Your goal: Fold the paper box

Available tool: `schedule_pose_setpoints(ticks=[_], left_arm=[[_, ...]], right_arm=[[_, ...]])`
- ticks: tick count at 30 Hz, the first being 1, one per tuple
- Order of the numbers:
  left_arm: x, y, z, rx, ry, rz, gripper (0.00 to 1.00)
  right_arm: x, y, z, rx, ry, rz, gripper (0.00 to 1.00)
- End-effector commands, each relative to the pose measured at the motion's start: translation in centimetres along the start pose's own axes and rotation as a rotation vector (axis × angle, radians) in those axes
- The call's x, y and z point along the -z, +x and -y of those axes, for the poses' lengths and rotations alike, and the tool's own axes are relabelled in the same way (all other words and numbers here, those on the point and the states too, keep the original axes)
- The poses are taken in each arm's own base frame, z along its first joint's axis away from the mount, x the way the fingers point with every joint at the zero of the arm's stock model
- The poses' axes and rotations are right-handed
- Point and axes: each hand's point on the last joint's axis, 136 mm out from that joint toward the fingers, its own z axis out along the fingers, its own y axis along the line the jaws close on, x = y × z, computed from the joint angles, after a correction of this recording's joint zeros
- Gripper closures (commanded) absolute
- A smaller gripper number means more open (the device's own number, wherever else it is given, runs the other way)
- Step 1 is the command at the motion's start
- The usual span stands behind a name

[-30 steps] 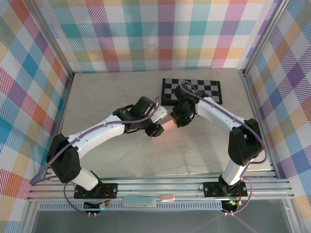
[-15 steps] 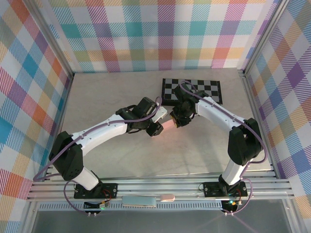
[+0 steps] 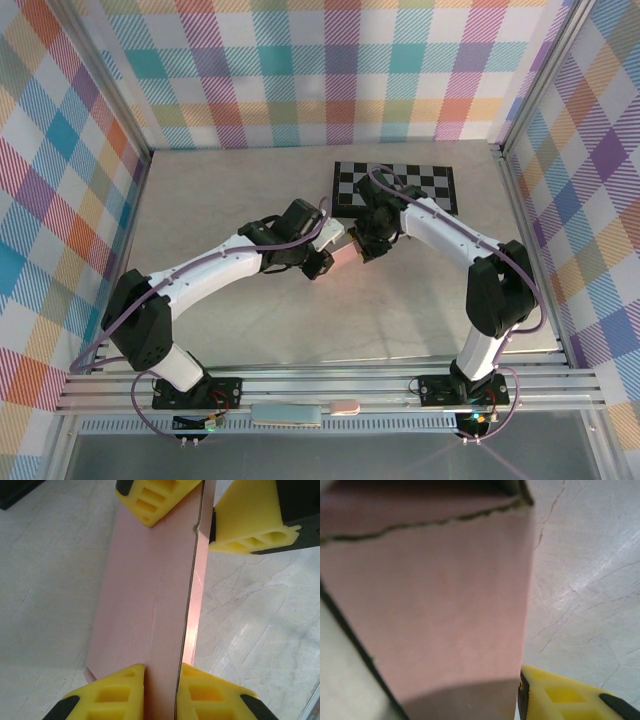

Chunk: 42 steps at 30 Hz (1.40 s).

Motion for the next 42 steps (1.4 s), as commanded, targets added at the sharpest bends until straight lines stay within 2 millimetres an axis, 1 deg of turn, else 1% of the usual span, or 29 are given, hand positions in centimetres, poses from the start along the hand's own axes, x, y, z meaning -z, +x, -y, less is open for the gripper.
schedule_pose_setpoints(ticks=[1,7,10,11,16,18,19,21,23,24,26,27,29,30,32,35,38,42], left_arm=[[-1.3,1.9,-2.2,0.026,-0.055,-0.074,0.86],[-1.0,1.7,-2.3,0.022,-0.046,-0.071,0.90],[-0.6,1.1,-1.8,0.022,-0.020,-0.055,0.91],[-0.4,0.7,-1.6,0.028,-0.010,-0.046,0.89],[0.7,-0.7,-0.6,0.060,0.042,0.000,0.72],[1.3,-1.3,-0.4,0.075,0.047,0.026,0.59],[1.7,-1.6,-0.4,0.081,0.045,0.043,0.55],[2.8,-2.4,-0.3,0.083,0.041,0.086,0.50],[3.6,-2.8,-0.2,0.078,0.040,0.107,0.45],[3.9,-2.7,0.0,0.067,0.044,0.104,0.44],[4.3,-2.3,0.4,0.029,0.060,0.086,0.43],[4.3,-2.0,0.6,0.005,0.063,0.070,0.40],[4.3,-1.5,1.1,-0.044,0.069,0.052,0.39],[4.3,-1.5,1.4,-0.071,0.077,0.052,0.39],[4.4,-1.8,2.1,-0.118,0.094,0.071,0.39],[4.0,-1.9,3.3,-0.210,0.122,0.080,0.39],[3.1,-1.5,4.3,-0.297,0.148,0.059,0.38],[1.8,-1.5,4.7,-0.346,0.167,0.040,0.38]], right_arm=[[0.1,0.3,0.2,0.002,0.032,-0.022,0.59],[0.0,0.5,-0.4,0.012,0.020,-0.035,0.59],[0.1,0.4,-0.4,0.009,0.023,-0.033,0.64],[0.2,0.4,-0.3,0.010,0.022,-0.028,0.65],[1.5,0.0,0.7,-0.016,0.032,0.008,0.65],[1.8,-0.1,1.3,-0.030,0.039,0.019,0.65],[1.8,-0.2,1.5,-0.037,0.042,0.022,0.65],[1.8,-0.2,2.0,-0.050,0.054,0.020,0.65],[1.9,-0.1,2.3,-0.065,0.067,0.007,0.65],[2.0,0.0,2.6,-0.074,0.083,-0.001,0.65],[2.8,0.2,2.9,-0.080,0.098,-0.012,0.65],[3.4,0.2,3.1,-0.084,0.108,-0.009,0.65],[4.3,0.4,3.4,-0.087,0.121,-0.006,0.64],[4.5,0.4,3.7,-0.094,0.131,-0.008,0.64],[4.3,0.4,4.2,-0.116,0.143,-0.019,0.64],[3.5,0.2,4.7,-0.151,0.168,-0.033,0.64],[3.2,-0.2,4.4,-0.162,0.182,-0.036,0.64],[2.7,-0.3,4.1,-0.166,0.191,-0.048,0.64]])
